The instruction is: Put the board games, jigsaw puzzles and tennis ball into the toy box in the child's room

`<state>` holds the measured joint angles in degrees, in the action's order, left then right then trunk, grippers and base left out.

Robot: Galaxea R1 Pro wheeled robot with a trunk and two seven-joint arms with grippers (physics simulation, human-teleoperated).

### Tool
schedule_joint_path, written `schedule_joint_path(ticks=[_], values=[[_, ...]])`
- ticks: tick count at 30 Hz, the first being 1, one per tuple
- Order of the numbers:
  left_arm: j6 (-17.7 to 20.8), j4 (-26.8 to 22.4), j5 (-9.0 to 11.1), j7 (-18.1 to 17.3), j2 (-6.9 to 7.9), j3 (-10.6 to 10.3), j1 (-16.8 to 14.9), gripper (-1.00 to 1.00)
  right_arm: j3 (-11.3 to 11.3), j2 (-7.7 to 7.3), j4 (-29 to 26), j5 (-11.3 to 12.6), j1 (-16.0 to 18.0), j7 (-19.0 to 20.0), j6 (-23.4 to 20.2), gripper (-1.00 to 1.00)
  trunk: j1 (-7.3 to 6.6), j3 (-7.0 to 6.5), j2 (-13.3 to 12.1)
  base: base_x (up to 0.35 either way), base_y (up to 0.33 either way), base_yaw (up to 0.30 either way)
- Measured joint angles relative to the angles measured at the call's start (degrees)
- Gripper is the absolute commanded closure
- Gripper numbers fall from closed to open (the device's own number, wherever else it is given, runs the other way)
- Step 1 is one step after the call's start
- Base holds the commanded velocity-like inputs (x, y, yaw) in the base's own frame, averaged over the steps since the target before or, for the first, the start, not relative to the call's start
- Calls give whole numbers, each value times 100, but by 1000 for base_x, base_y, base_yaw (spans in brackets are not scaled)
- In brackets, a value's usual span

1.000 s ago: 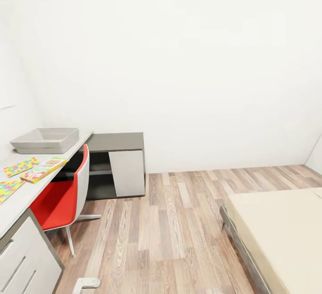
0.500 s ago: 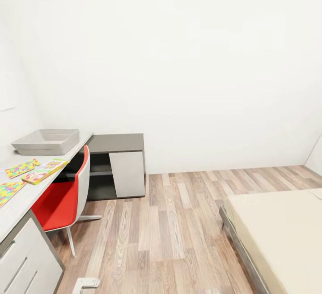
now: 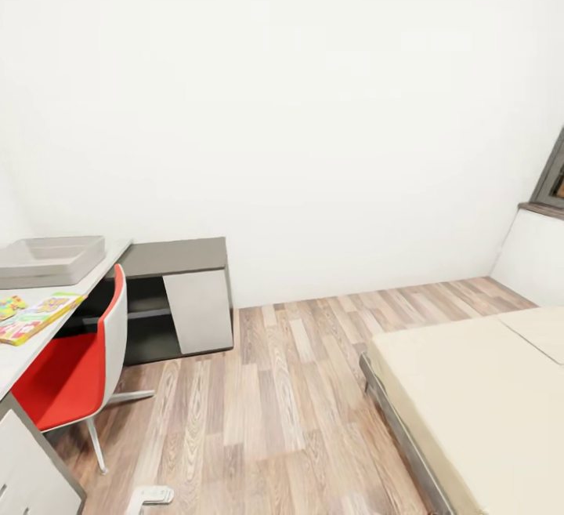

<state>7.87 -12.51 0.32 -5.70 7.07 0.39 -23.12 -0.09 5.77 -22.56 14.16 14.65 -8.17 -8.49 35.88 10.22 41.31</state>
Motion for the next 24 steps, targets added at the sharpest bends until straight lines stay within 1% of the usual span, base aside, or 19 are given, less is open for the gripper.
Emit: schedule_joint_path(ticks=[8, 19, 24], values=[[-7, 0, 0, -11, 3, 0, 0, -100, -12, 0, 0, 0, 0, -4, -4, -100, -174, -144, -322, -202, 0, -280], [-5, 0, 0, -19, -5, 0, 0, -100, -24, 0, 3, 2, 0, -10, -3, -100, -418, -343, -764, -28, 0, -281], [-6, -1, 7, -28, -3, 0, 0, -100, -24, 4, 6, 2, 0, -9, -2, -100, -527, -433, -966, -139, 84, -281]])
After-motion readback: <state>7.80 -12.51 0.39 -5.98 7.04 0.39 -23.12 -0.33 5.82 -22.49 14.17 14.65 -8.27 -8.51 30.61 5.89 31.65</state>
